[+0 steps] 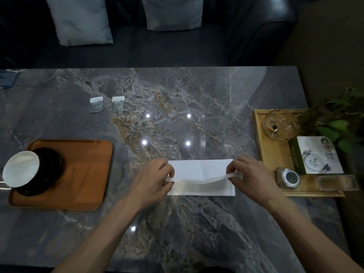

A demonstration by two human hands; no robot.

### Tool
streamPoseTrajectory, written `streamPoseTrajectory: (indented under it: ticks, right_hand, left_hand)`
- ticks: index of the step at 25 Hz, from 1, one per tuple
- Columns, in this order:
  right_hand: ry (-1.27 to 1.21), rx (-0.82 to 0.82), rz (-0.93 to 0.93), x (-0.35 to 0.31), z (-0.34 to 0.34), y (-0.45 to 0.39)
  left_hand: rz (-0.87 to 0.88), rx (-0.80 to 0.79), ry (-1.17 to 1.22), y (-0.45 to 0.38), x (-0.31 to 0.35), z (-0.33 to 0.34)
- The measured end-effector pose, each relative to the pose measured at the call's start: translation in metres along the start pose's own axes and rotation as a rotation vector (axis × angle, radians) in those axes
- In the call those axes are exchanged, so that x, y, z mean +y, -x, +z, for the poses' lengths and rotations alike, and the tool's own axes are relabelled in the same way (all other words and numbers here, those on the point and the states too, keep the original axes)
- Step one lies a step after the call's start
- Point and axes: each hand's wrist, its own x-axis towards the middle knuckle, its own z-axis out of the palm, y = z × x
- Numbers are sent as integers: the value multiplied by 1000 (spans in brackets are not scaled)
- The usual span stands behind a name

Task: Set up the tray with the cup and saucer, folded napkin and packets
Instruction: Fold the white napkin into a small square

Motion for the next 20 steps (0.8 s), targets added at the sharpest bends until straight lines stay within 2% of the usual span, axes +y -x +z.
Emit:
streamPoseTrajectory:
  ticks: [11, 20]
  right_hand:
    - [-1, 25, 97, 8, 63, 33]
    - [81, 81, 25, 15, 81, 54]
  left_hand:
    - [-105, -129, -2, 22, -13, 45]
    - [-135, -150, -17, 28, -22, 54]
